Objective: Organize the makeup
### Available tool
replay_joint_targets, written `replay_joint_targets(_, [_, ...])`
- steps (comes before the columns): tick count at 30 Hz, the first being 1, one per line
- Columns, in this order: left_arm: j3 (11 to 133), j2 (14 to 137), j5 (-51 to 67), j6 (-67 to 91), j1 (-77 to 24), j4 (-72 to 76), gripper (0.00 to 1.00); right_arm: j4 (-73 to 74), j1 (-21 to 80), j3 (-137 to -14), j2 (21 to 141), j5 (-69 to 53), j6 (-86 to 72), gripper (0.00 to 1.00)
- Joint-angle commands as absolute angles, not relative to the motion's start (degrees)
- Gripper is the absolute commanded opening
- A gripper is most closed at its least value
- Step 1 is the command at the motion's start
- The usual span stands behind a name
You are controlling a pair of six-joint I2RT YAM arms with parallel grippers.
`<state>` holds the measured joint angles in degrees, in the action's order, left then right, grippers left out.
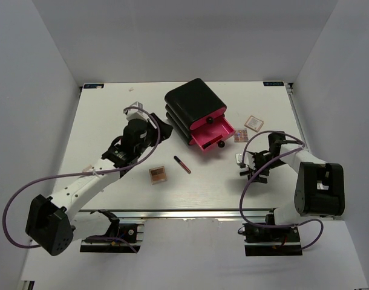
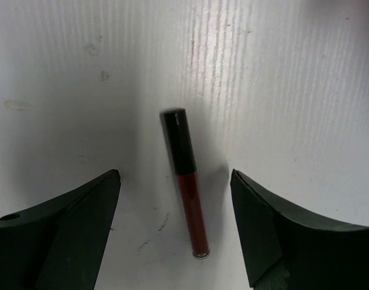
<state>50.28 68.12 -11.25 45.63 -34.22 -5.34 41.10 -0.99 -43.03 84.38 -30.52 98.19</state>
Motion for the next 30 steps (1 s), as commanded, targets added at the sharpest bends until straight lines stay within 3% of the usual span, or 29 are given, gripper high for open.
replay_joint_targets(1, [47.2, 66.3, -9.6, 55.9, -34.4, -2.5, 0.72, 36.7, -0.1, -44.6, 86.7, -28.3, 96.4, 0.78])
replay_joint_targets(6, [45.3, 69.7, -8.5, 66.3, -34.3, -5.5, 0.64, 37.7, 1.9, -47.4, 91.5, -26.2, 96.4, 0.72])
replay_joint_targets(15, [48.5, 79.2, -2.9, 77.3, -34.3, -11.9, 0.66, 43.9, 2.9, -53.3, 99.6, -22.3, 97.6, 0.29])
replay_joint_targets(24, [51.1, 82.4, -2.7, 83.1, -34.3, -15.6, 0.66, 46.3, 2.8, -53.4, 95.6, -26.5, 89.7, 0.00])
replay_joint_targets(30, [56.2, 88.3, -0.5, 84.7, -34.5, -21.1, 0.68, 49.9, 3.5, -61.1, 84.5, -39.4, 83.4, 0.00])
